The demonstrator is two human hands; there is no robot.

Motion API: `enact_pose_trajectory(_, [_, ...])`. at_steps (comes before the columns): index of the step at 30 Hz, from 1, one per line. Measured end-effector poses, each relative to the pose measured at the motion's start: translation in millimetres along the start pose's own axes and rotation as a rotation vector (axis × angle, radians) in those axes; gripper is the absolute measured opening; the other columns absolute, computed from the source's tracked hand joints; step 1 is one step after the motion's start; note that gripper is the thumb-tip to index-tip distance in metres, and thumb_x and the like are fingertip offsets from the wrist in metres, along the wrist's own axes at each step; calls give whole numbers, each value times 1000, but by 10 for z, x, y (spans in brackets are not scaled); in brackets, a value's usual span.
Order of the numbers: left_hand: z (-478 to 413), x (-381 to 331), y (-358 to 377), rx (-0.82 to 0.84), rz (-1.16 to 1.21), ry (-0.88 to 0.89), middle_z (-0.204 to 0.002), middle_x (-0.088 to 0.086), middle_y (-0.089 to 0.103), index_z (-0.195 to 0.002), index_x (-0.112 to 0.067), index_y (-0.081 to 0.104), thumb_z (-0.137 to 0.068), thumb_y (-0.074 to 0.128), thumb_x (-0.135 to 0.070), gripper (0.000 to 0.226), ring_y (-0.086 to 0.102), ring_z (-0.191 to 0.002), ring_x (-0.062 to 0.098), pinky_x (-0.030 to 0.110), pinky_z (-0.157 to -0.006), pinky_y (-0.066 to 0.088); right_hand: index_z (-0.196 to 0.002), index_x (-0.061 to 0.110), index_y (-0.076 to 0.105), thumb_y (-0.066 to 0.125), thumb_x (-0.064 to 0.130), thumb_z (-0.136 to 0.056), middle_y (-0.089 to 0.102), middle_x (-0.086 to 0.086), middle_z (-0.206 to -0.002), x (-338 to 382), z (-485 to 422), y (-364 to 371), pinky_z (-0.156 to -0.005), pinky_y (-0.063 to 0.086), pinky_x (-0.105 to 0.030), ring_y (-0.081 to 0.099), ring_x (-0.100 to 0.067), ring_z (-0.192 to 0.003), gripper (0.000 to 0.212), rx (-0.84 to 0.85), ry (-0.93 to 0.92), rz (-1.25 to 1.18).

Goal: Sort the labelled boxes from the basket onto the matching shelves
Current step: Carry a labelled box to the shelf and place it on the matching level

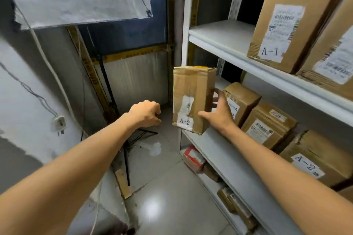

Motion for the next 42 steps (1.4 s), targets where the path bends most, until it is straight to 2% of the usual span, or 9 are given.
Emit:
enact_pose_trajectory(5, [-741,-121,28,61,-26,67,-119,1,63,-123,-25,58,-84,67,-40,43,60,-105,25,35,-85,51,-146,28,19,78,12,-76,41,-7,-141,-379,-469,-21,-105,42,-50,44,-24,-129,93,-39,114,1])
enact_pose_trajectory(9, [-1238,-201,54,97,-25,68,-120,2,62,-125,-23,58,-86,67,-38,43,61,-104,24,37,-86,52,-149,37,-1,79,23,-75,20,-2,-154,-669,-870,48,-111,31,-57,25,-27,-142,110,11,136,121])
enact_pose_trajectory(14, [-1789,-228,37,112,-38,54,-118,0,64,-125,-22,58,-85,67,-38,44,61,-101,21,31,-78,49,-138,22,24,79,16,-72,38,-6,-137,-836,-1408,138,-97,38,-34,40,-23,-127,86,-29,157,102])
enact_pose_trajectory(17, [-2025,-231,42,133,-27,51,-119,1,64,-125,-21,57,-86,67,-37,43,62,-102,22,32,-82,51,-133,17,26,76,10,-76,40,-5,-132,-872,-1644,207,-89,36,-29,42,-19,-121,76,-19,229,51])
enact_pose_trajectory(23, [-2477,-183,170,155,52,53,-117,-1,65,-132,-21,50,-87,66,-33,50,61,-106,22,35,-86,50,-132,16,26,80,12,-72,37,-9,-132,-972,-2021,439,-101,44,-43,42,-25,-124,80,-78,343,47])
enact_pose_trajectory(29, [-2935,-180,103,149,246,77,-127,7,59,-139,-15,41,-83,72,-29,65,58,-113,26,36,-89,47,-132,16,28,74,2,-76,37,-9,-133,-1022,-2250,442,-90,33,-27,39,-22,-123,73,-167,400,27])
enact_pose_trajectory(33, [-3179,-160,126,174,264,121,-127,9,59,-138,-14,41,-84,72,-23,64,58,-112,27,32,-85,47,-129,17,30,71,-5,-77,37,-9,-135,-1032,-2403,462,-91,35,-24,43,-24,-125,70,-257,423,45])
enact_pose_trajectory(37, [-3379,-123,183,196,295,162,-129,10,59,-135,-14,46,-85,72,-23,57,59,-112,27,35,-90,49,-130,19,31,64,-13,-79,38,-9,-138,-1021,-2559,512,-98,45,-33,48,-27,-125,69,-359,408,26])
enact_pose_trajectory(42, [-3511,-97,286,233,345,206,-126,10,60,-132,-13,48,-85,71,-27,54,59,-110,26,36,-92,50,-142,13,25,54,-14,-84,36,-15,-144,-1143,-2665,656,-106,40,-37,44,-31,-132,71,-505,558,-4])
Point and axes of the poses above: each hand's wrist, its own z-axis away from the middle knuckle, its own y-axis out of the palm, x = y × z, the point moved 2 cm from there along -z, towards the middle knuckle
